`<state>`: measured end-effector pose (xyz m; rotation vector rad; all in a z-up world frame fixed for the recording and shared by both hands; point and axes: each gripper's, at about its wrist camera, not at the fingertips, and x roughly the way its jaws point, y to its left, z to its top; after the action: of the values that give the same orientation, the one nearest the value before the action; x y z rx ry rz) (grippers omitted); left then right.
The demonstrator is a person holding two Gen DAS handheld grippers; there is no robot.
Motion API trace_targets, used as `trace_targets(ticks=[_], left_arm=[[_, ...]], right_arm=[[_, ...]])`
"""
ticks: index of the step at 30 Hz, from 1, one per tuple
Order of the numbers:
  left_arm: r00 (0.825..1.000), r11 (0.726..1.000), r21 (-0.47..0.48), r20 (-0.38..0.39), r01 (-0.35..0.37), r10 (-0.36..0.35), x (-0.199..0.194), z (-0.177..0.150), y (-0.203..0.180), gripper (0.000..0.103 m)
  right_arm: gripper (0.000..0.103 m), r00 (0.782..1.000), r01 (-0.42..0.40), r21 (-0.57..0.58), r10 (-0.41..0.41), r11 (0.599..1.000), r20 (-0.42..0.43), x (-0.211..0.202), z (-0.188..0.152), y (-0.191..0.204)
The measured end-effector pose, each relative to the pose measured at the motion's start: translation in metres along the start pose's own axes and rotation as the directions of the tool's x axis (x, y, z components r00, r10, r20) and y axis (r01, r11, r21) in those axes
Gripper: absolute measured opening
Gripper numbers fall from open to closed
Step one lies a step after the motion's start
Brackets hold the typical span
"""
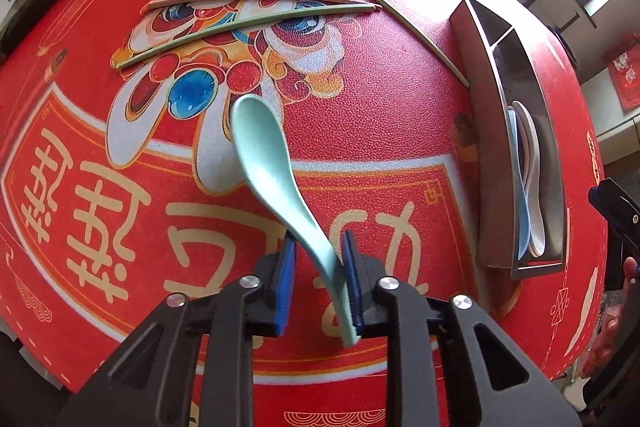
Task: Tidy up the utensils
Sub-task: 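Close the left tool on the mint-green spoon handle and lift it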
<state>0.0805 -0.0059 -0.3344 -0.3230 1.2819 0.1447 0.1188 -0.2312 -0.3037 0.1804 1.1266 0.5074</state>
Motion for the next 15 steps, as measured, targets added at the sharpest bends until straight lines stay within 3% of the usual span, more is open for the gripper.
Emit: trace_targets(ticks=[3,15], left_arm=[[1.0,1.0,0.007,-0.009,0.01,-0.01,0.0,-0.001,0.005,0.007],[0.999,0.994,0.107,-0.024,0.032,-0.03,0.002,0.0,0.008,0.009]], right_arm=[[0.088,1.0,-0.007,0.004,0.007,1.0,0.0,0.001,0.0,0.001],[0.088,1.0,-0.02,0.02,0.02,1.0,0.005,0.011,0.001,0.019]])
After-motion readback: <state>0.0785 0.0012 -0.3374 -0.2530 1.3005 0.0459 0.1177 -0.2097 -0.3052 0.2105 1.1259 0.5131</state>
